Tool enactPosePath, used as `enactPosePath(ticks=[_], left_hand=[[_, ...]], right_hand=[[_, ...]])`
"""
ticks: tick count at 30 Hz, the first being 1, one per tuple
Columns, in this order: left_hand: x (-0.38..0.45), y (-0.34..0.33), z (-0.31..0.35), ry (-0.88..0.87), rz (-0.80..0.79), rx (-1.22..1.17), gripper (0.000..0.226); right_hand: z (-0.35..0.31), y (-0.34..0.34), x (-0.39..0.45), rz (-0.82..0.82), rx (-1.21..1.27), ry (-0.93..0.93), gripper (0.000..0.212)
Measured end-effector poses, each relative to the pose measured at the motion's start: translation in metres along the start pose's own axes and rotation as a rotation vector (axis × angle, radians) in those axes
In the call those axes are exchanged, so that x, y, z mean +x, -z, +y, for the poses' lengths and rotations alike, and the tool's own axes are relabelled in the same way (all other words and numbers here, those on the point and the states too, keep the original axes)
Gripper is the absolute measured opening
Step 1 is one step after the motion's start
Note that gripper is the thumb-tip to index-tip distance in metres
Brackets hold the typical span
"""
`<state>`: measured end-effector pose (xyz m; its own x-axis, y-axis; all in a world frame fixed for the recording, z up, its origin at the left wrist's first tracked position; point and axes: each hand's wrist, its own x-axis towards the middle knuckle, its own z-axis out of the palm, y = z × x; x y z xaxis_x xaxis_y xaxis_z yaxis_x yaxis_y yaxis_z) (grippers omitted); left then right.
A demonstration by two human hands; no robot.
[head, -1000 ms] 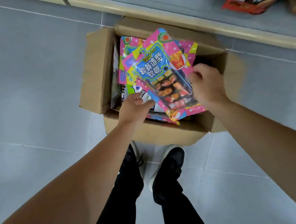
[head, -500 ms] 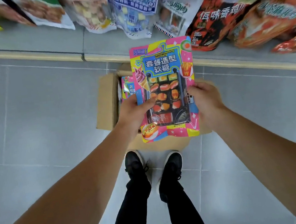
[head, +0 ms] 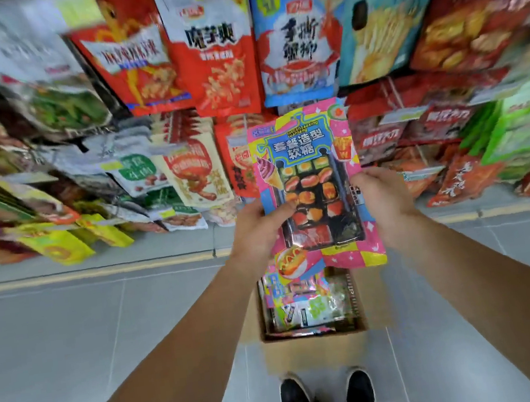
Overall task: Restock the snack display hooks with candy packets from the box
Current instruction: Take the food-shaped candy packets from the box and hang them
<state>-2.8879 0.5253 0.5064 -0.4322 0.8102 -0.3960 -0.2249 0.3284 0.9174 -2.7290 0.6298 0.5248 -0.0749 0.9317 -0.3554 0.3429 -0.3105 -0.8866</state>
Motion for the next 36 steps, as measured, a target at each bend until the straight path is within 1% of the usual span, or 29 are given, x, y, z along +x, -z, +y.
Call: enactPosePath(ticks=[1, 2, 3, 7, 9, 11, 14, 16, 21, 24, 27, 29, 32, 33, 35, 36], left_hand=[[-0.008, 0.002, 0.029, -0.037, -0.005, 0.026, 0.027], [-0.010, 0.004, 0.045, -0.063, -0.011, 0.040, 0.029], [-0.017, 0.006, 0.071, -0.115, -0.016, 0.045, 0.027], [-0.039, 0.010, 0.153, -0.296, -0.058, 0.082, 0.004], [-0.050, 0.012, 0.191, -0.370, -0.066, 0.107, 0.003], [-0.059, 0.013, 0.224, -0.425, -0.077, 0.135, 0.009], [-0.077, 0.014, 0.269, -0.510, -0.104, 0.144, 0.005], [-0.086, 0.016, 0.293, -0.561, -0.111, 0.151, 0.004], [-0.103, 0.021, 0.348, -0.695, -0.096, 0.192, 0.020], [-0.113, 0.022, 0.379, -0.788, -0.100, 0.252, 0.010], [-0.114, 0.020, 0.400, -0.857, -0.097, 0.284, 0.014], [-0.113, 0.018, 0.414, -0.891, -0.088, 0.258, 0.016], [-0.109, 0.013, 0.434, -0.905, -0.065, 0.264, 0.012], [-0.108, 0.010, 0.442, -0.915, -0.068, 0.246, 0.010], [-0.105, 0.002, 0.454, -0.904, -0.076, 0.193, 0.006], [-0.103, -0.003, 0.463, -0.901, -0.064, 0.167, 0.008]], right_hand=[[-0.028, 0.006, -0.011, 0.012, 0.022, 0.045, 0.035], [-0.042, 0.010, -0.016, 0.024, 0.039, 0.074, 0.034], [-0.067, 0.015, -0.024, 0.036, 0.072, 0.114, 0.034], [-0.142, 0.034, -0.051, 0.059, 0.198, 0.225, 0.026], [-0.173, 0.044, -0.062, 0.077, 0.227, 0.272, 0.026], [-0.203, 0.051, -0.075, 0.074, 0.242, 0.321, 0.023], [-0.241, 0.060, -0.091, 0.100, 0.257, 0.428, 0.030], [-0.265, 0.066, -0.101, 0.123, 0.255, 0.484, 0.028], [-0.314, 0.079, -0.115, 0.153, 0.254, 0.588, 0.023], [-0.340, 0.087, -0.121, 0.155, 0.245, 0.637, 0.026], [-0.362, 0.093, -0.120, 0.148, 0.196, 0.684, 0.019], [-0.377, 0.098, -0.116, 0.139, 0.191, 0.704, 0.021], [-0.401, 0.104, -0.114, 0.147, 0.191, 0.767, 0.021], [-0.409, 0.106, -0.114, 0.158, 0.197, 0.786, 0.023], [-0.422, 0.111, -0.105, 0.158, 0.205, 0.804, 0.041], [-0.432, 0.116, -0.101, 0.144, 0.206, 0.816, 0.047]])
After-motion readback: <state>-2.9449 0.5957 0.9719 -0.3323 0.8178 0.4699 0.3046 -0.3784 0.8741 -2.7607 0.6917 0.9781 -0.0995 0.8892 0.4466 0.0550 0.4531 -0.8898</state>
